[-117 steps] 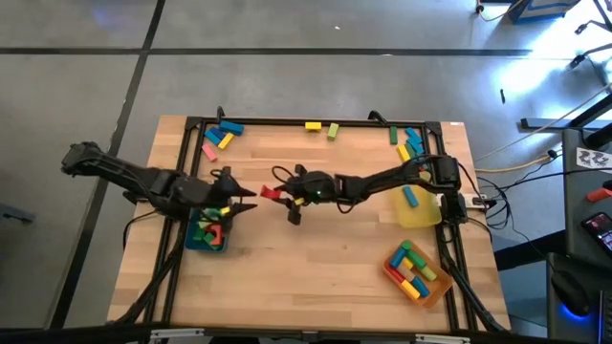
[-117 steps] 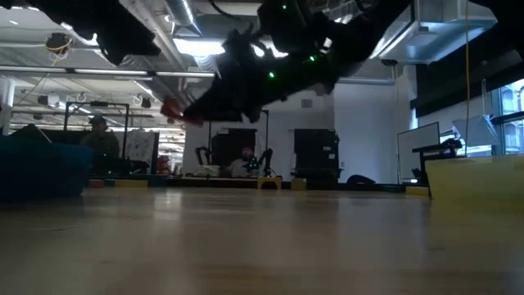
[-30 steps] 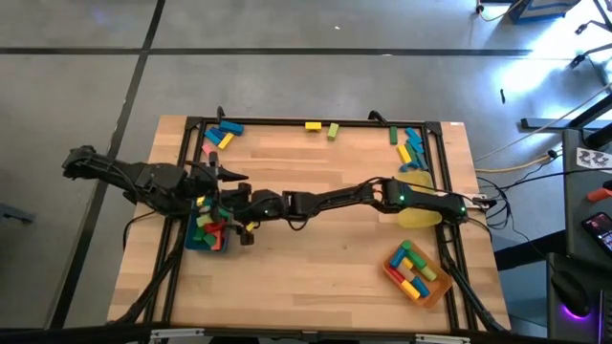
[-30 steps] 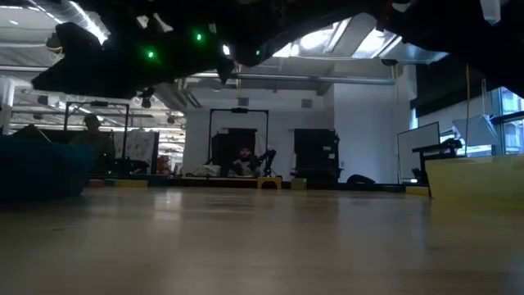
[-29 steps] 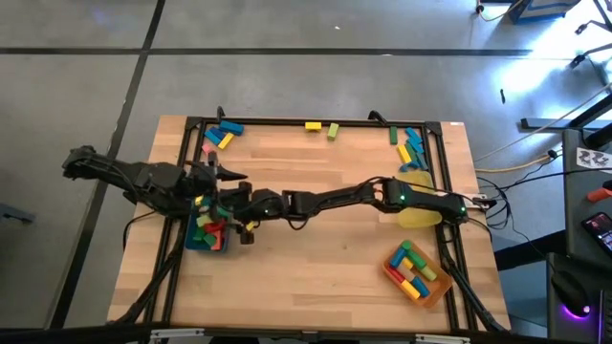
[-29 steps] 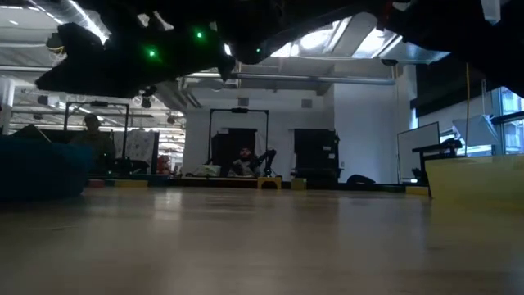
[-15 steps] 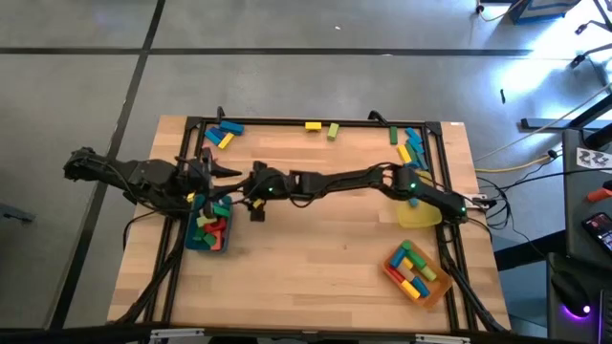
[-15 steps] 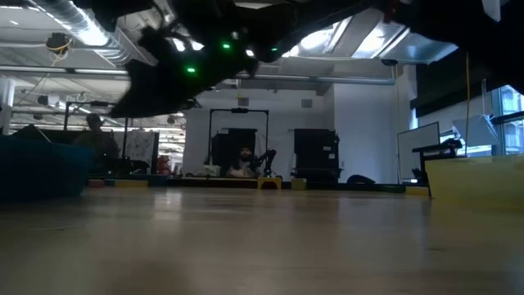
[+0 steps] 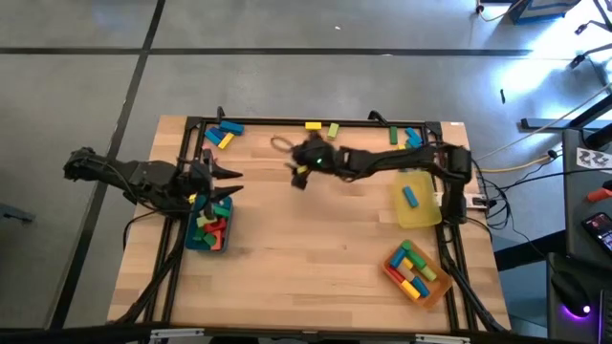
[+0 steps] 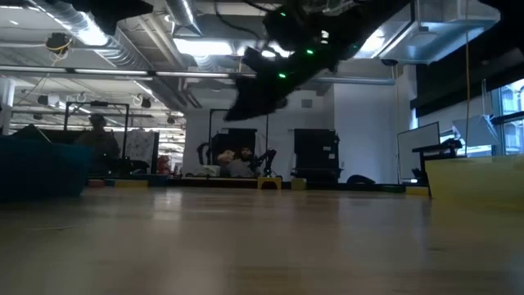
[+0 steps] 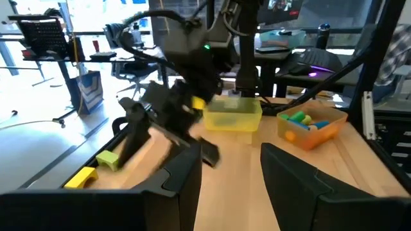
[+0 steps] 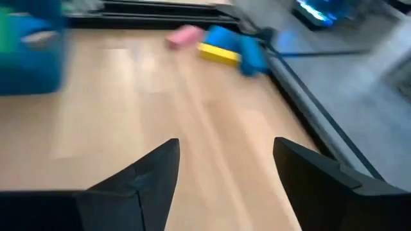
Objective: Sort blocks by size
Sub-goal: Put the light green arch block into the blue bin
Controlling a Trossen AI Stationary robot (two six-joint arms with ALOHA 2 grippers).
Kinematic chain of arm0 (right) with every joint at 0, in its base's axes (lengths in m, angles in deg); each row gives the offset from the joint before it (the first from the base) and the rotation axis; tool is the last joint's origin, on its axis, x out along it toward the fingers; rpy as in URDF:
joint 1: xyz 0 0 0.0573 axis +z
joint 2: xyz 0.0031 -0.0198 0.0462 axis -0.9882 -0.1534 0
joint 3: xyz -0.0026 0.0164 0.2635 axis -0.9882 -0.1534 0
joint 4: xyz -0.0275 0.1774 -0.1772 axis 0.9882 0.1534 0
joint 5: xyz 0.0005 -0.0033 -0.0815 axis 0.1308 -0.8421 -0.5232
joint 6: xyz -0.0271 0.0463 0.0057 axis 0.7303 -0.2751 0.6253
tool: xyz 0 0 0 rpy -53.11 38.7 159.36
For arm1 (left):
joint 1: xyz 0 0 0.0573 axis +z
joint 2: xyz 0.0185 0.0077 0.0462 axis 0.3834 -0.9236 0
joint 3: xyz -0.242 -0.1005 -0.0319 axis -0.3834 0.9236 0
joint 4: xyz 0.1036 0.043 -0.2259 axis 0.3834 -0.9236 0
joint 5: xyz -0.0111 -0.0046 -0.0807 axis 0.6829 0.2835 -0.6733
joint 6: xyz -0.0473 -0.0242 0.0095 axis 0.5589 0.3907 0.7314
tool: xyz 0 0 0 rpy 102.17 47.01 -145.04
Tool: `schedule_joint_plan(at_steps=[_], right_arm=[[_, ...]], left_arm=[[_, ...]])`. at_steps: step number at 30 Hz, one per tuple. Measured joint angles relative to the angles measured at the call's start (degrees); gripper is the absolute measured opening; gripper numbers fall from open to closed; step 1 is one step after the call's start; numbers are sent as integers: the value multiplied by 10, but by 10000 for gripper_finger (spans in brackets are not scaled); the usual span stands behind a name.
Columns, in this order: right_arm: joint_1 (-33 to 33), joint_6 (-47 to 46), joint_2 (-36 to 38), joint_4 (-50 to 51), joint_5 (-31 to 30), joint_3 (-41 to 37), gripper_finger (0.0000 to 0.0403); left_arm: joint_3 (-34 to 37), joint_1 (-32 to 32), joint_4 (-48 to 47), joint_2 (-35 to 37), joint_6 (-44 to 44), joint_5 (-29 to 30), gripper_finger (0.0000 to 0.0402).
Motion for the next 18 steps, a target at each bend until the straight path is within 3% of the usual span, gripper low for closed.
schedule_joint_plan(at_steps=[4, 11, 18], right_arm=[[-33, -20, 29, 67, -26, -25, 254], [-90, -89, 31, 144, -124, -25, 254], [-156, -239, 29, 166, -94, -25, 254]], left_arm=[[0, 14, 7, -7, 0, 2, 143], [0, 37, -2, -22, 3, 4, 143], [1, 42, -1, -52, 9, 4, 143]])
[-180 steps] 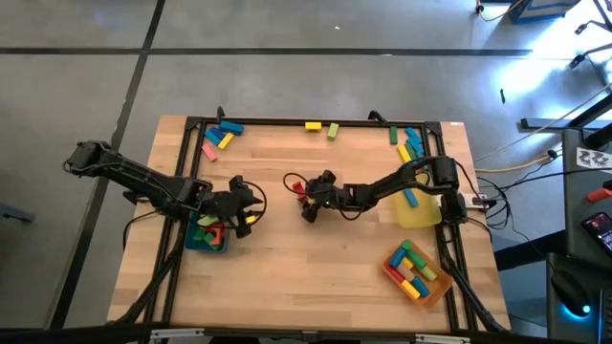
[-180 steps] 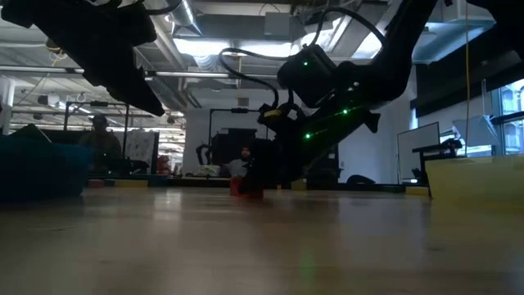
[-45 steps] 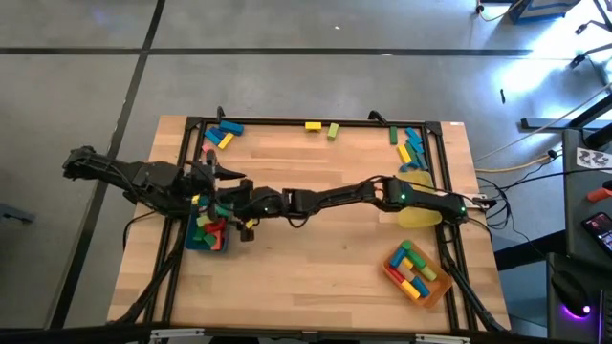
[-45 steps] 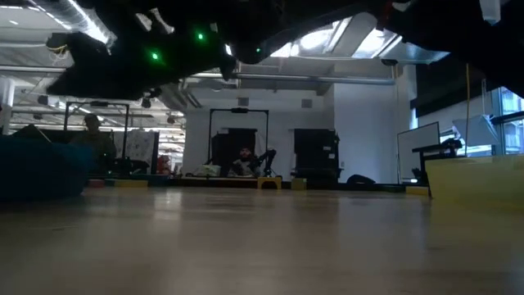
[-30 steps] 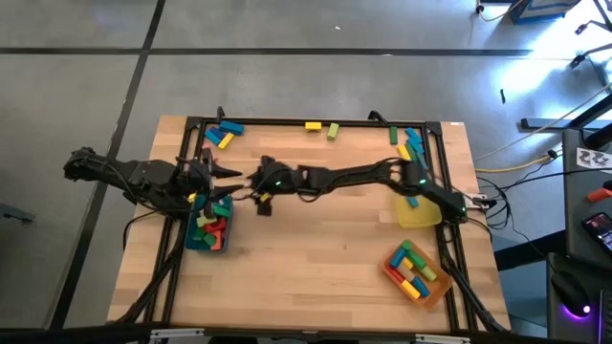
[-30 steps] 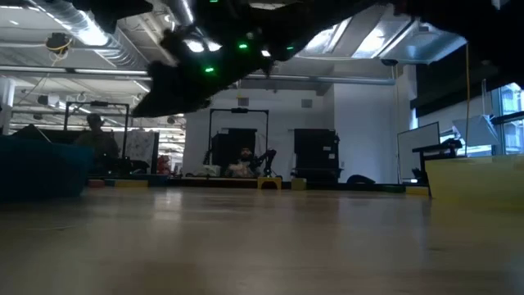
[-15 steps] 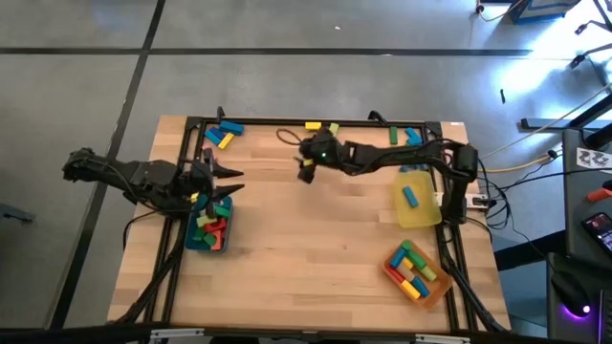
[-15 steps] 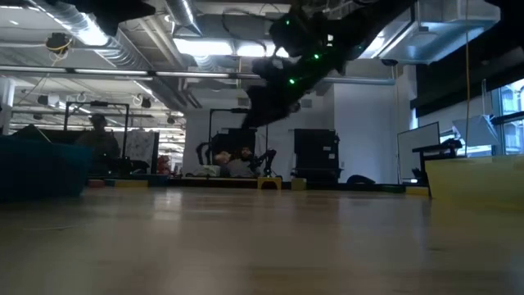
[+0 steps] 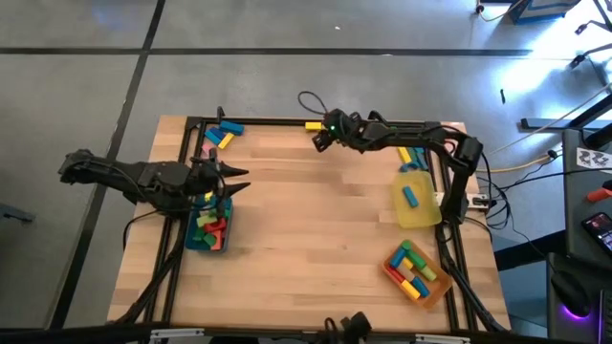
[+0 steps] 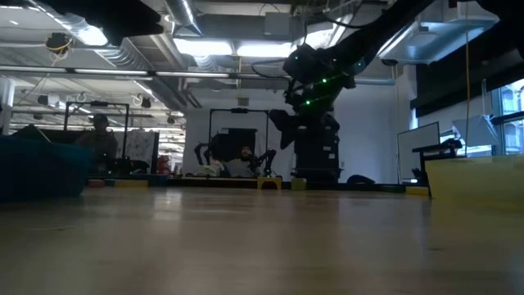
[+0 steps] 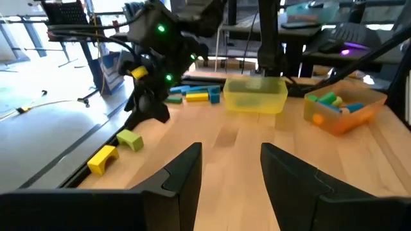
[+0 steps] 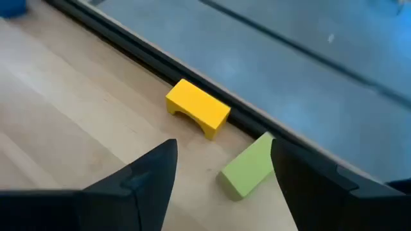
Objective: Sort blocks by size
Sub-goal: Put the light green arch block into the blue bin
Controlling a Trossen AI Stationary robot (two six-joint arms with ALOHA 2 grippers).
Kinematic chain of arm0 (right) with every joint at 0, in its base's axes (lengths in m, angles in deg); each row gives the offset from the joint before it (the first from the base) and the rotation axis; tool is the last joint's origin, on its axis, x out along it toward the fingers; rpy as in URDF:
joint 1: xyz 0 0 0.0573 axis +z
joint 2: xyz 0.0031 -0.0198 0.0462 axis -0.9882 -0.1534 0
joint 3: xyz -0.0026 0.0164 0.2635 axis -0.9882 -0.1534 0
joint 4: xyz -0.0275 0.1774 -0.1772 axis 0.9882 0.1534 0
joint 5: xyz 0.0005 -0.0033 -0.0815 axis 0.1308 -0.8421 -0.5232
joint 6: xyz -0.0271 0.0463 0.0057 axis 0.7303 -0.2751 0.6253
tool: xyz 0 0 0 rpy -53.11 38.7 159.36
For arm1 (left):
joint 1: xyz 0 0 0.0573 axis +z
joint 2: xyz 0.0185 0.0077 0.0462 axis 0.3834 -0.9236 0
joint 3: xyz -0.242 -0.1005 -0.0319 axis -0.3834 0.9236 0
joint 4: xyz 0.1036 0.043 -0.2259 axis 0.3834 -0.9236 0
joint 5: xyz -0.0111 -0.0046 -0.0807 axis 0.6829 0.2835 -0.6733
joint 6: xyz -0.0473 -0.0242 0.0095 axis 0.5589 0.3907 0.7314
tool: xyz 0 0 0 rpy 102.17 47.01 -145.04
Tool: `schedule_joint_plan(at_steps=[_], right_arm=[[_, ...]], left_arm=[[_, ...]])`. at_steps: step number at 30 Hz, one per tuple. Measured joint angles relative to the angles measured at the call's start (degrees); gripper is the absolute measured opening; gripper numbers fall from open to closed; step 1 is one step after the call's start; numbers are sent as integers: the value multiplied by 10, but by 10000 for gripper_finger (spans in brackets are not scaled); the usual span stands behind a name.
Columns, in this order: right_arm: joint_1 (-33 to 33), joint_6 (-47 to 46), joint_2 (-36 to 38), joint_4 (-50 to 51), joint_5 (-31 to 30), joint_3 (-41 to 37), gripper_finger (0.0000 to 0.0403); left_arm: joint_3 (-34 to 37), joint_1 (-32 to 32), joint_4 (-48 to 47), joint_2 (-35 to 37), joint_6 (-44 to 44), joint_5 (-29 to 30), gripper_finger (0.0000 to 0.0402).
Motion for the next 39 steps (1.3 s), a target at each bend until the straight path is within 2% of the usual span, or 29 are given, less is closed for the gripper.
schedule_joint_plan(at_steps=[3, 14, 18, 26, 39], right_arm=[[-13, -2, 0, 0, 29, 0, 254], [-68, -40, -34, -4, 30, 1, 254], [-83, -55, -59, -21, 52, 1, 254], [-81, -63, -97, -50, 54, 1, 254], [-85, -78, -102, -27, 74, 0, 254]], left_arm=[[0, 0, 0, -12, 0, 0, 143], [0, 0, 1, -22, 0, 0, 143], [0, 0, 0, -22, 0, 0, 143], [0, 0, 0, -22, -1, 0, 143], [0, 0, 0, -22, -2, 0, 143]])
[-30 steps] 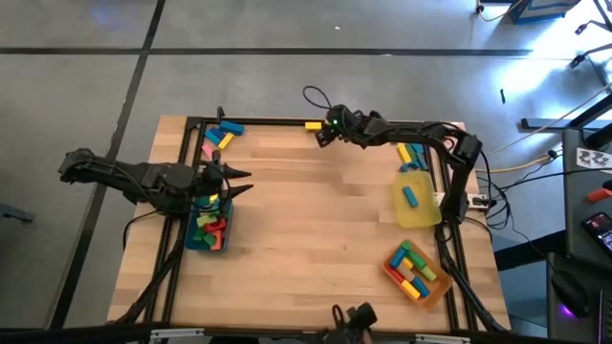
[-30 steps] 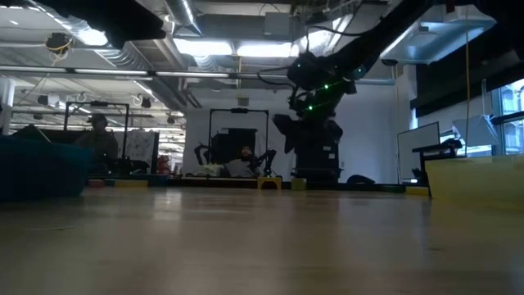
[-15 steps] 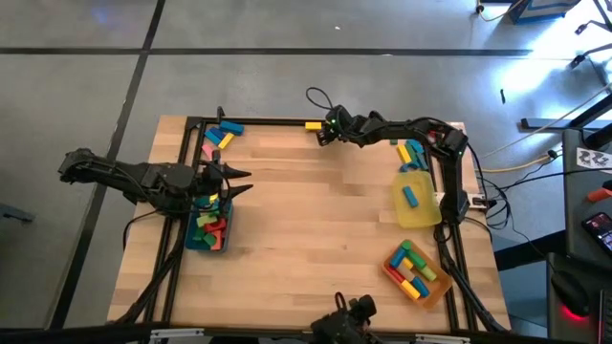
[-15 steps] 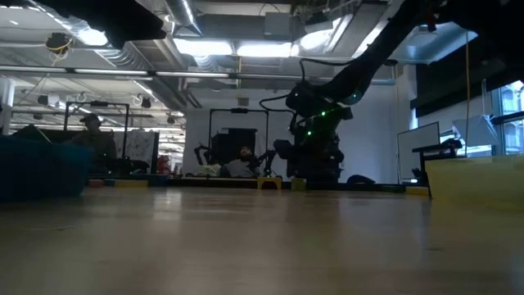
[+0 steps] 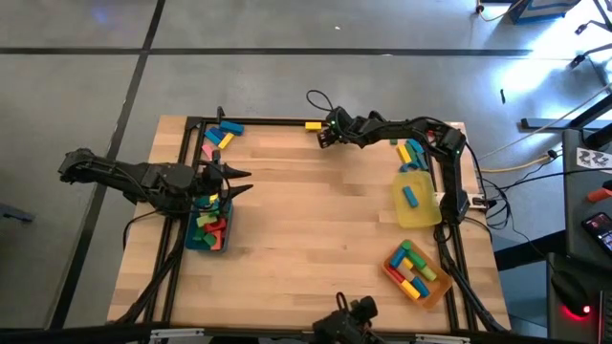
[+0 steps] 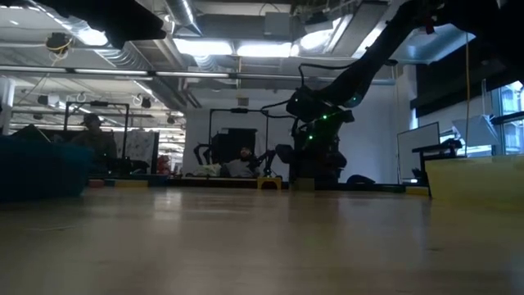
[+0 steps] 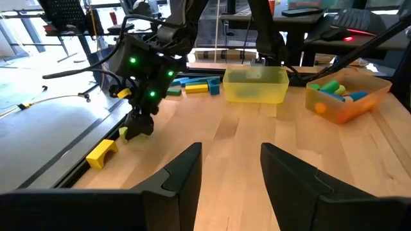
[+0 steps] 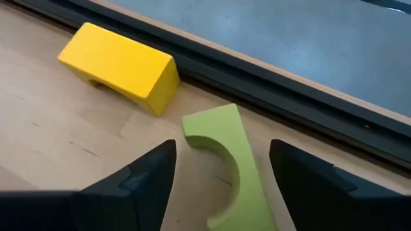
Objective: Sort blocks by size
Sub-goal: Put the light green arch block into the blue bin
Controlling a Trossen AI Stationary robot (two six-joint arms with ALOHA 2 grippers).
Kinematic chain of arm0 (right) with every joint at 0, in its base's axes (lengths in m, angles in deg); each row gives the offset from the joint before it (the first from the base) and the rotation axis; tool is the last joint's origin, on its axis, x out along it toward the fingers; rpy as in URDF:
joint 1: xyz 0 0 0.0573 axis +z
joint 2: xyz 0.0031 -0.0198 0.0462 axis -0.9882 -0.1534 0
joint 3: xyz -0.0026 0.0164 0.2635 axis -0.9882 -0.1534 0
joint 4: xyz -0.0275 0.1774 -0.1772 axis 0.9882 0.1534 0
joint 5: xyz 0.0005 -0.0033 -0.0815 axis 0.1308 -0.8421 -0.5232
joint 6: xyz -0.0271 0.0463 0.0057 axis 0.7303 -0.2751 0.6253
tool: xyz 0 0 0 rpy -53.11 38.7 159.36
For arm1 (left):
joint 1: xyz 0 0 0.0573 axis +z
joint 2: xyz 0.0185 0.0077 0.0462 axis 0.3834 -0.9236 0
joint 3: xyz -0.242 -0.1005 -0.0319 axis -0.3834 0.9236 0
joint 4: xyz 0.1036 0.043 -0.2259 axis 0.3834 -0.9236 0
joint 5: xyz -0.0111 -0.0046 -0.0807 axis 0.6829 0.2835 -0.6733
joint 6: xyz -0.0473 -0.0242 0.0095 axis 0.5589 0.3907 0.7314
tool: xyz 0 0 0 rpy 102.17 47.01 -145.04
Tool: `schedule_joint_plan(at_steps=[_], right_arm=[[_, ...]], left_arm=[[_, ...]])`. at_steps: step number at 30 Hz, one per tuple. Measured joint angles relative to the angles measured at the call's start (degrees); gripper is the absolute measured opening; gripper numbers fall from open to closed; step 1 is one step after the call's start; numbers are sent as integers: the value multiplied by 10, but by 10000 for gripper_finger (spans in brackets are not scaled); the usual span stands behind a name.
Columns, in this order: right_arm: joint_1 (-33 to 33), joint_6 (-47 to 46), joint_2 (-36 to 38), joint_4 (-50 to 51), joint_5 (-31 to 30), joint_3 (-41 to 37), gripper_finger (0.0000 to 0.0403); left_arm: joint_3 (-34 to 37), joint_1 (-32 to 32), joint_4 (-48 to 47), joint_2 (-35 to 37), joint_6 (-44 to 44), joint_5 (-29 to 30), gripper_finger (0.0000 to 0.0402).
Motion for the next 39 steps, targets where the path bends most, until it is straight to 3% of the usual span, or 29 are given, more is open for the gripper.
schedule_joint_plan(at_steps=[12, 18, 26, 39], right_arm=[[0, 98, 2, 69, 1, 1, 244], [0, 131, 2, 23, 4, 0, 200], [-1, 138, 2, 47, 5, 1, 130], [0, 152, 2, 54, 5, 1, 142]], left_arm=[[0, 0, 0, 0, 0, 0, 143], [0, 0, 0, 0, 0, 0, 143], [0, 0, 0, 0, 0, 0, 143], [0, 0, -1, 0, 2, 0, 143]])
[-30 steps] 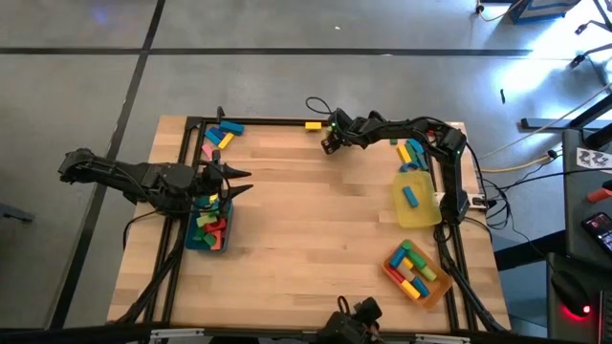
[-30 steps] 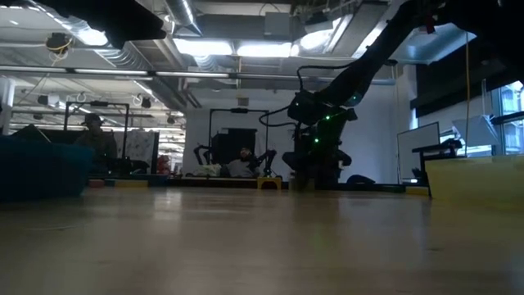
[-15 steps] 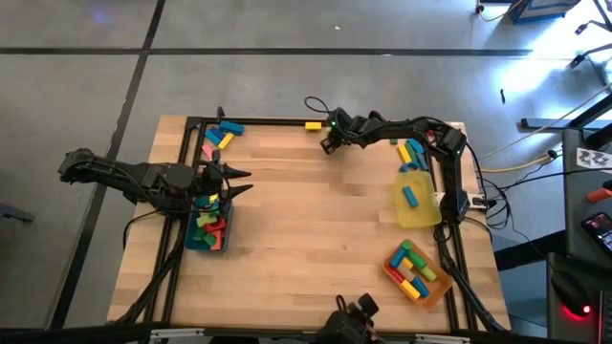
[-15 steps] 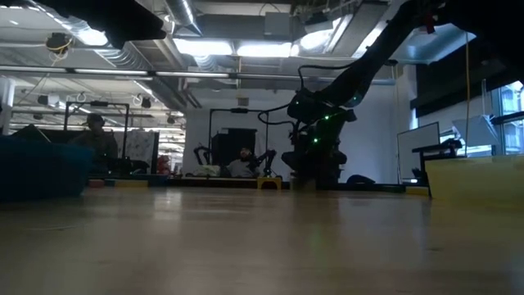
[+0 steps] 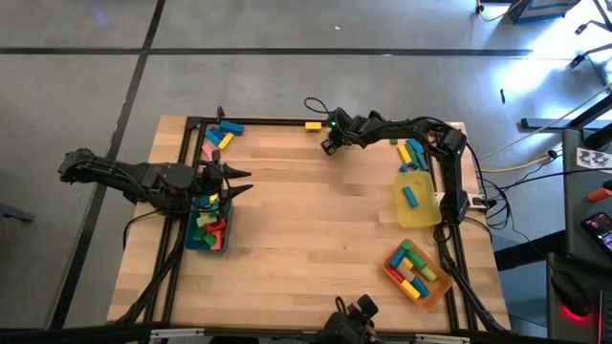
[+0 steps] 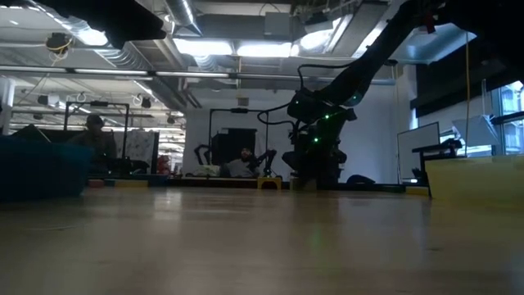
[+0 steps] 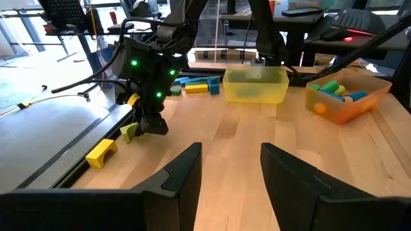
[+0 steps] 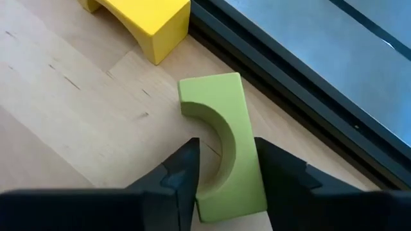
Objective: Sort blocks by size
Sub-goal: Put the light green arch block into the blue bin
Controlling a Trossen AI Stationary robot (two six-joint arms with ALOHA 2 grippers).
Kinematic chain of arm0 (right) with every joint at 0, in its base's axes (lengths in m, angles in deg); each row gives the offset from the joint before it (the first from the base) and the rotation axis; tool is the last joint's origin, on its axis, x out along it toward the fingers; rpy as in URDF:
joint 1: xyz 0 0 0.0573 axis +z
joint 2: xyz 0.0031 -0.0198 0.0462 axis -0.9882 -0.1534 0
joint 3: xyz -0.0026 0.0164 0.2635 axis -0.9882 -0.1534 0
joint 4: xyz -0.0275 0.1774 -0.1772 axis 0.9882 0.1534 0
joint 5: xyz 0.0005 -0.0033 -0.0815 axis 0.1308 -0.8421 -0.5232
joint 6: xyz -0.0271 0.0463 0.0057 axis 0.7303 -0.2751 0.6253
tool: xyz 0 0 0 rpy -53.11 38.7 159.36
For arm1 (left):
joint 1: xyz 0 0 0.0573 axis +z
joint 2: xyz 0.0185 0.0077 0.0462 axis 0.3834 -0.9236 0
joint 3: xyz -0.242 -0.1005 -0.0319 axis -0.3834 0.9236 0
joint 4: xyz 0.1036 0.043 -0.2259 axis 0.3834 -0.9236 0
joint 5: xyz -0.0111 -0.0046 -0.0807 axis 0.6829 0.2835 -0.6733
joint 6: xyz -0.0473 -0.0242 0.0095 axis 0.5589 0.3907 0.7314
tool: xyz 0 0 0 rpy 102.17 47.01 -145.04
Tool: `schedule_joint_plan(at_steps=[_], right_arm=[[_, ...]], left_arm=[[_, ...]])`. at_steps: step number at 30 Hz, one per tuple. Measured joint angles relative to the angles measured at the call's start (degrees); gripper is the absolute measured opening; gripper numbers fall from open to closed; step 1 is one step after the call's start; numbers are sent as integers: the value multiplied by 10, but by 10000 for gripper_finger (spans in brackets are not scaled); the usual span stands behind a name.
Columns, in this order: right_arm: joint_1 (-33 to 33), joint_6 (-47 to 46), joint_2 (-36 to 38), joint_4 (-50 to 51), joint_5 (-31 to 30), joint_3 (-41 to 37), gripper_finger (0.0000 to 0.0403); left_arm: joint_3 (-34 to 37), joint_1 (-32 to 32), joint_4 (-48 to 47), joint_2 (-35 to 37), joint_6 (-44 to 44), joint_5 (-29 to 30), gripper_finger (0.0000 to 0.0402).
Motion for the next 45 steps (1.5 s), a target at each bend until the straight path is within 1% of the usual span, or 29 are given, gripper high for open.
schedule_joint_plan(at_steps=[4, 15, 20, 25, 29, 32, 37, 39, 41, 43, 45], right_arm=[[0, 2, 0, -1, 0, 0, 128], [1, 16, 0, -9, 1, -1, 131], [1, 26, 9, -9, 40, -2, 131], [7, 26, 28, -11, 59, -2, 128], [23, 27, 49, -16, 54, -2, 134], [40, 29, 66, -23, 54, -2, 131], [73, 34, 88, -46, 55, -1, 131], [86, 34, 90, -57, 68, -1, 135], [99, 34, 90, -72, 98, -1, 136], [112, 34, 90, -89, 124, -1, 132], [126, 42, 90, -107, 136, -1, 128]], left_arm=[[0, 0, 0, 0, 0, 0, 143], [0, 0, 0, 0, 4, 0, 143], [0, 0, 0, 0, 6, 0, 143], [0, 0, 0, 0, 14, 0, 143], [0, -3, -7, 0, 24, 0, 143], [0, -3, -20, 0, 56, -1, 143], [0, -4, -39, 0, 73, -1, 143], [0, -4, -48, 0, 75, -1, 143], [0, -4, -52, 0, 77, -1, 143], [0, -4, -60, 0, 82, -1, 143], [0, -4, -68, 0, 85, -1, 143]])
